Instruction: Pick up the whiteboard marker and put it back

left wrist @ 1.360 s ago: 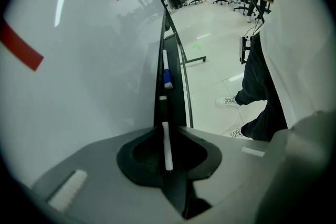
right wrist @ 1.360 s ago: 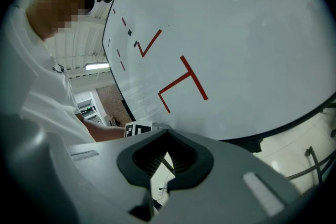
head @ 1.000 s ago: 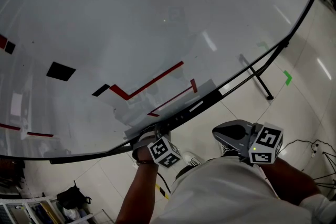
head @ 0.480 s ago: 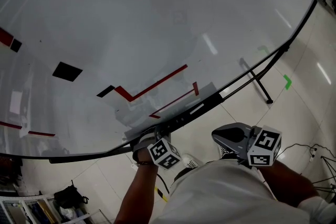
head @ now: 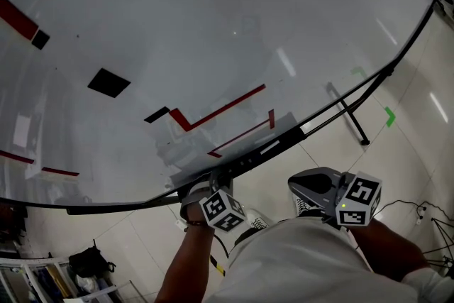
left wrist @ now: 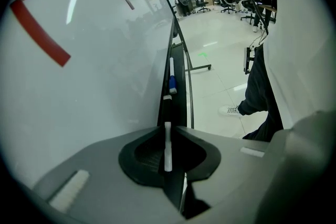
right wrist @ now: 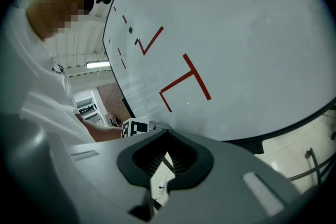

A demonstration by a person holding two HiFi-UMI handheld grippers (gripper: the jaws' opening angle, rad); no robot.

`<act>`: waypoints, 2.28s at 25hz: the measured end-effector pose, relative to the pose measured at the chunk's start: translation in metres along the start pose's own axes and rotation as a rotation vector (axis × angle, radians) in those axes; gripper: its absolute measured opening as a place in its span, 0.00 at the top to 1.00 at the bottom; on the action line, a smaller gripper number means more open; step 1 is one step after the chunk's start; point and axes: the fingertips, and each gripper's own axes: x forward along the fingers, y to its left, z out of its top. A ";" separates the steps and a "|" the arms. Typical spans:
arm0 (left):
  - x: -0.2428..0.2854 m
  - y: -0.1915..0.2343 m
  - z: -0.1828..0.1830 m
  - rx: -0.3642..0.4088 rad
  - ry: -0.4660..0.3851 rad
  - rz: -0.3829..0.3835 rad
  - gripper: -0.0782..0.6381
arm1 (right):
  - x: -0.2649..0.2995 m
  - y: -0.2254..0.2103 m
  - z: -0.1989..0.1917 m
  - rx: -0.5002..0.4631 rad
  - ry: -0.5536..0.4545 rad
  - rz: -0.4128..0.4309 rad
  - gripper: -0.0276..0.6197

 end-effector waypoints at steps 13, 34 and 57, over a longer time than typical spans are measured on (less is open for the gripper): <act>-0.033 0.011 0.015 -0.241 -0.186 -0.020 0.81 | 0.002 0.006 0.000 0.003 0.002 0.011 0.95; -0.081 0.021 0.036 -0.630 -0.532 -0.136 0.81 | 0.014 0.009 0.002 0.007 0.014 0.027 0.95; -0.145 0.024 0.041 -0.832 -0.786 -0.184 0.81 | 0.026 0.021 0.002 0.007 0.059 0.064 0.95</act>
